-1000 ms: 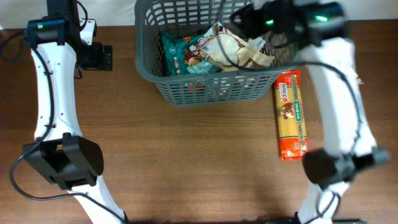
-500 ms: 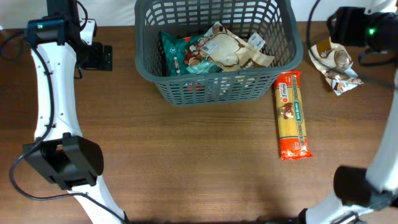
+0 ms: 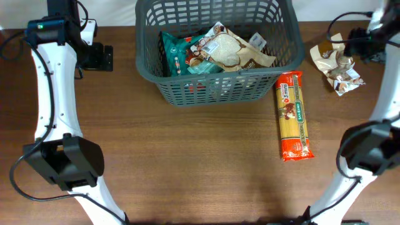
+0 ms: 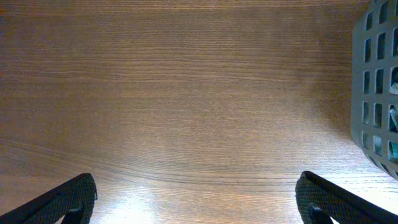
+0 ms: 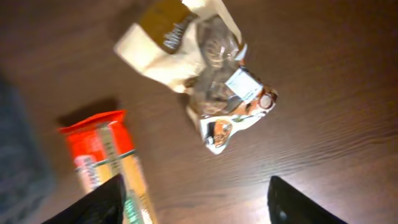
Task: Pack container
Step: 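Move the right gripper to the brown snack pouch and grasp it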
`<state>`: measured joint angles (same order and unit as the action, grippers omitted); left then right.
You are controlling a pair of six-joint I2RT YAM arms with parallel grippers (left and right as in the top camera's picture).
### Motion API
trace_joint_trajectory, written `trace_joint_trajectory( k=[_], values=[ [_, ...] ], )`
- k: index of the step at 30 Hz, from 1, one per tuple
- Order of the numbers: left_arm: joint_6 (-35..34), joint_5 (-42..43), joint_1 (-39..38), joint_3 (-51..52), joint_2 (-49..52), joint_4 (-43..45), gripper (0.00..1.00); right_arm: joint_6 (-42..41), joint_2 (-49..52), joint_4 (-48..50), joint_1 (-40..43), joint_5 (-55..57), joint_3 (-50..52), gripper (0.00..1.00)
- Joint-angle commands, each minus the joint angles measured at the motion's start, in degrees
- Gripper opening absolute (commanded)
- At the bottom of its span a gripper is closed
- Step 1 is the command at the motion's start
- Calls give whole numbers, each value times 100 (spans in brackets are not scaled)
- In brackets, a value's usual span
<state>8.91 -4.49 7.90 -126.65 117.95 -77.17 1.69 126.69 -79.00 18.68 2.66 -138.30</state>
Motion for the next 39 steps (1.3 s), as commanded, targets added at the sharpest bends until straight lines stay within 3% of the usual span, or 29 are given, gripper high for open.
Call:
trace_joint_trajectory(
  k=[1,10,20,33,36,39],
  values=[
    [-50,44,15,-4,35,0,99,107,293,127,11,575,26,74],
    [-50,44,15,-4,35,0,99,680,979,389,15,706,31,80],
    [-50,44,15,-4,35,0,99,1141,1423,741,48,706,140,80],
    [-50,44,15,-4,35,0,99,1141,1534,2111,48,708,1464,80],
    [-50,44,15,-4,35,0,99,1137,1539,2398,48,704,1847,76],
    [-50,44,15,-4,35,0,99,1137,1543,2616,46,704,2234,61]
  ],
)
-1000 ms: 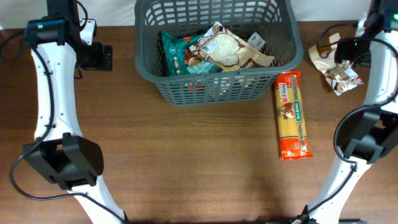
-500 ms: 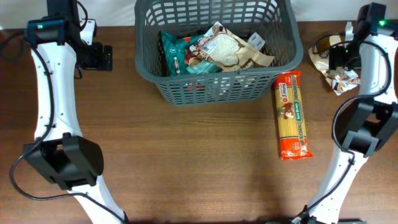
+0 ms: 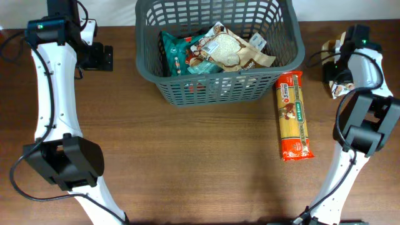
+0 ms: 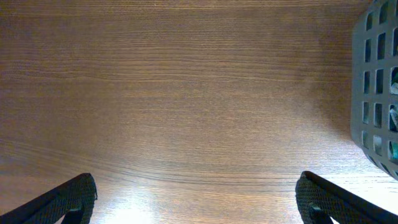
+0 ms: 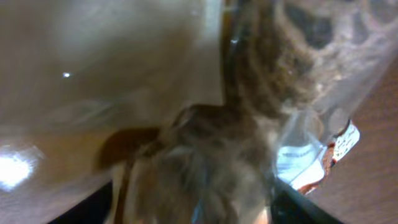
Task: Pack container
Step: 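Move the right gripper to the brown snack pouch and grasp it, then carry the brown pouch over the basket and drop it in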
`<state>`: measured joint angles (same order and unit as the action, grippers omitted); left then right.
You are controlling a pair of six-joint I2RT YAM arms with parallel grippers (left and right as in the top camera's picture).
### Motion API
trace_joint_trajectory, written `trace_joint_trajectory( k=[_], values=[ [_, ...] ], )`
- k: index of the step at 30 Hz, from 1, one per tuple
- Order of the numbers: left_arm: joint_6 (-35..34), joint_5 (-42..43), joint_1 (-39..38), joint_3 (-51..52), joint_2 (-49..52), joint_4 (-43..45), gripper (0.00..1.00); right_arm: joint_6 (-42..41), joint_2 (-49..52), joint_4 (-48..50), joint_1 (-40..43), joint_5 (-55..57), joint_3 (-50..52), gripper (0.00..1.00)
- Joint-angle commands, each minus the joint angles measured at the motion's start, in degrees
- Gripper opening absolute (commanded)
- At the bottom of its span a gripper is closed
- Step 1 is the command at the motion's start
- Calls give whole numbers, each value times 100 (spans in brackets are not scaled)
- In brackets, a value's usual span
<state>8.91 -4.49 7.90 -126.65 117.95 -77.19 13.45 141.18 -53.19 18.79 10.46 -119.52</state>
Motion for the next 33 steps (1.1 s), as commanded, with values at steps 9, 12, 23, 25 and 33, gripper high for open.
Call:
trace_joint_trajectory(
  k=[9,12,23,25,33],
  values=[
    [-50,42,15,-4,35,2,99,-538,35,-133,37,-282,413,31],
    [-50,42,15,-4,35,2,99,-542,-55,-317,42,-645,271,31],
    [-48,44,15,-4,35,2,99,-1248,-804,-1683,155,-2118,-2006,23],
    [-50,44,15,-4,35,2,99,-1252,-968,-1930,142,-2227,-2610,22],
    [-50,44,15,-4,35,2,99,-1530,-1593,-2695,-142,-3169,-5064,22]
  ],
)
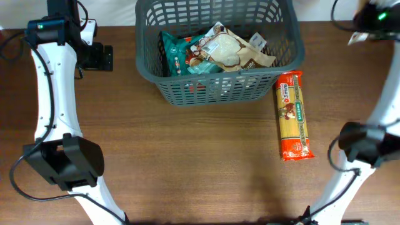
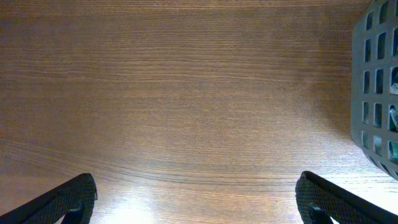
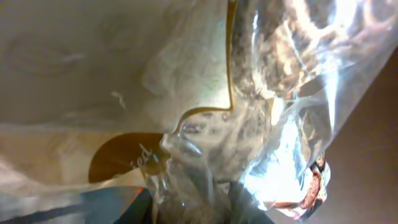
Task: Pack container
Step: 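Carry the brown pouch over the basket and drop it in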
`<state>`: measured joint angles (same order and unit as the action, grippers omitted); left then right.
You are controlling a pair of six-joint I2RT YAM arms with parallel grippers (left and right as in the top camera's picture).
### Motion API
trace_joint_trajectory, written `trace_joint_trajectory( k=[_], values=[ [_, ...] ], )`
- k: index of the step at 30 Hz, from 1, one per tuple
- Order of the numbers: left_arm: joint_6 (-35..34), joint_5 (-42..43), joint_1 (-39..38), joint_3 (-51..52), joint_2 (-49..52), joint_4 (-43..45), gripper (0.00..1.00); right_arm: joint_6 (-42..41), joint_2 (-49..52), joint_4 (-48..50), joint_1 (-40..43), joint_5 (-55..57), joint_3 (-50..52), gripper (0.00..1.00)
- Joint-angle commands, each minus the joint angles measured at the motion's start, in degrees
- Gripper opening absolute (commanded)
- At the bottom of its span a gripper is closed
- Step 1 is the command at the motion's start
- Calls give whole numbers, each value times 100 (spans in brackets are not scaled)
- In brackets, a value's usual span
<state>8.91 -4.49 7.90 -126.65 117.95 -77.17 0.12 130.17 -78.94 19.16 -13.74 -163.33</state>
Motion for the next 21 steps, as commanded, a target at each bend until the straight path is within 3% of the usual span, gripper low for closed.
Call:
trace_joint_trajectory(
  k=[1,7,12,17,21],
  values=[
    [-50,44,15,-4,35,0,99,-251,-577,-197,-269,-887,-914,22],
    [-50,42,15,-4,35,0,99,-201,-951,-715,-1226,-1023,-1550,22],
    [-50,44,15,-4,35,0,99,647,-870,-1294,-2251,-931,-1467,15],
    [-50,44,15,-4,35,0,99,1143,-595,-1211,-2994,0,-1034,17],
    [-50,44,15,-4,35,0,99,1067,-382,-826,-3154,844,-494,21]
  ],
)
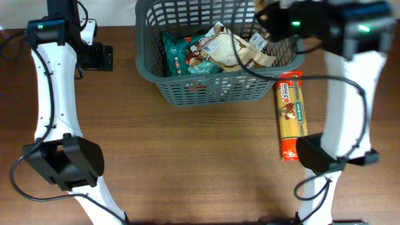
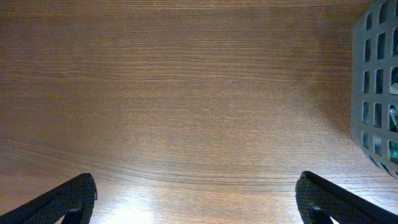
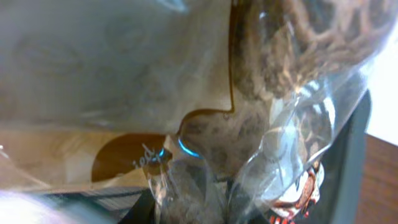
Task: Pack container
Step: 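Carry the brown pouch over the basket and drop it in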
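A cream and clear snack bag (image 3: pixel 186 74) fills the right wrist view, with my right gripper (image 3: pixel 199 202) shut on it and the fingers hidden behind the plastic. In the overhead view that gripper (image 1: pixel 270 17) hangs over the back right corner of the grey basket (image 1: pixel 215 94), and the arm hides the bag. The basket's dark rim (image 3: pixel 354 155) shows beside the bag. A green packet (image 1: pixel 178 53) and a white-brown packet (image 1: pixel 228 50) lie in the basket. My left gripper (image 2: pixel 196 199) is open over bare wood, left of the basket wall (image 2: pixel 376 87).
A red and yellow spaghetti pack (image 1: pixel 292 115) lies lengthwise on the wooden table (image 1: pixel 187 162), just right of the basket. The left arm (image 1: pixel 50 94) stands along the table's left side, and the right arm's base (image 1: pixel 325 156) near the front right.
My right gripper, still holding the bag, has moved left from the table's back right corner to above the basket's right rear corner. The left arm has not moved.
The right gripper hung open above the crumpled bag at the table's back right. Then it was down on the bag. Later the bag was off the table in its grip, and now it is over the basket. The left arm stayed still.
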`<state>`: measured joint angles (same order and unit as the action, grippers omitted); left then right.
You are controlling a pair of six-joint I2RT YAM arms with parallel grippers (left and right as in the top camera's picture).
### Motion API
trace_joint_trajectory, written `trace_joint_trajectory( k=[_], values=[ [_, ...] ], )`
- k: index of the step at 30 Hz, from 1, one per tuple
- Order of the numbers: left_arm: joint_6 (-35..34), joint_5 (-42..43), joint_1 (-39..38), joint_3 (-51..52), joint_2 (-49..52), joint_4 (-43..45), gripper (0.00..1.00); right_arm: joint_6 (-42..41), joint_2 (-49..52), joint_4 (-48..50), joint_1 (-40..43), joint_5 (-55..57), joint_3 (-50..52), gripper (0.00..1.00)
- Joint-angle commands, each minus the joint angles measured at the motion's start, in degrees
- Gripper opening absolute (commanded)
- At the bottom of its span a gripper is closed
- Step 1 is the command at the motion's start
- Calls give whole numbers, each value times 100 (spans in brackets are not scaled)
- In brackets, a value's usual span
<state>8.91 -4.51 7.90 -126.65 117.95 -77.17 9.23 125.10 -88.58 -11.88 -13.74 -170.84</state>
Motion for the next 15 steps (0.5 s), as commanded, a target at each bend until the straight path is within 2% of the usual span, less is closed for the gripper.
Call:
trace_joint_trajectory(
  k=[1,3,10,15],
  values=[
    [-50,44,15,-4,35,0,99,13,195,273,-50,859,411,20],
    [-50,46,15,-4,35,0,99,-120,293,538,-48,841,726,17],
    [-50,44,15,-4,35,0,99,-273,369,1300,-50,772,2240,17],
    [-50,46,15,-4,35,0,99,-378,369,1403,-48,671,2870,29]
  ],
)
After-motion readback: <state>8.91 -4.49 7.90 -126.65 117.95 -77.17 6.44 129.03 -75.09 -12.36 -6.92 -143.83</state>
